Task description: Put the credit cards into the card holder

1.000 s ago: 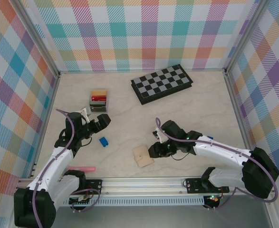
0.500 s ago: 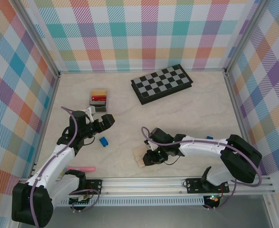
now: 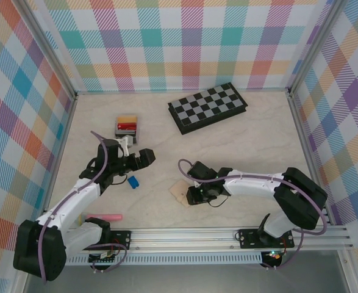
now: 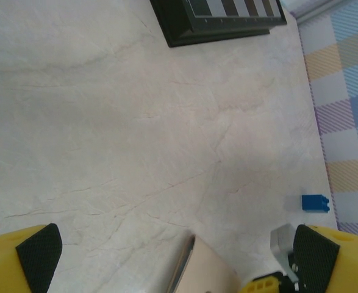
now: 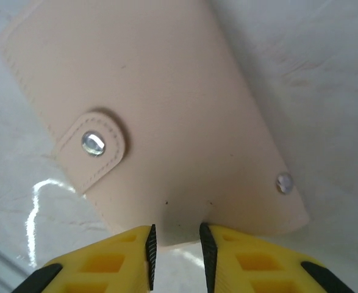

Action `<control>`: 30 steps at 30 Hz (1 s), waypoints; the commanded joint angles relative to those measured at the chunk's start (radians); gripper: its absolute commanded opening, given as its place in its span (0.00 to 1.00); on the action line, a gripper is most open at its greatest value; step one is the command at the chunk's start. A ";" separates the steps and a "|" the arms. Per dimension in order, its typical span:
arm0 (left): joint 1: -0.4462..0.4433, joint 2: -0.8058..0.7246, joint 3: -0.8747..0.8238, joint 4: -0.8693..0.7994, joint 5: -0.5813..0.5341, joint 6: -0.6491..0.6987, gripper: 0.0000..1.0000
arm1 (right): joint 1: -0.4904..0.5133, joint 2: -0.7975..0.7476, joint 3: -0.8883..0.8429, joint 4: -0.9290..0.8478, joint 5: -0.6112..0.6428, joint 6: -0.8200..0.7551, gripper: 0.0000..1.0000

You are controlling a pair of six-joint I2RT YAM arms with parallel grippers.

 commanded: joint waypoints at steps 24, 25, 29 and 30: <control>-0.308 0.582 0.286 0.052 -0.001 0.068 0.75 | -0.224 -0.055 0.023 0.126 0.060 0.066 0.29; -0.308 0.599 0.302 0.051 0.007 0.072 0.75 | -0.224 -0.078 -0.005 0.150 0.035 0.089 0.28; -0.309 0.673 0.359 0.031 0.073 0.088 0.68 | -0.224 -0.131 -0.066 0.199 -0.018 0.143 0.25; -0.311 0.686 0.368 0.029 0.088 0.092 0.66 | -0.224 -0.131 -0.070 0.210 -0.035 0.149 0.24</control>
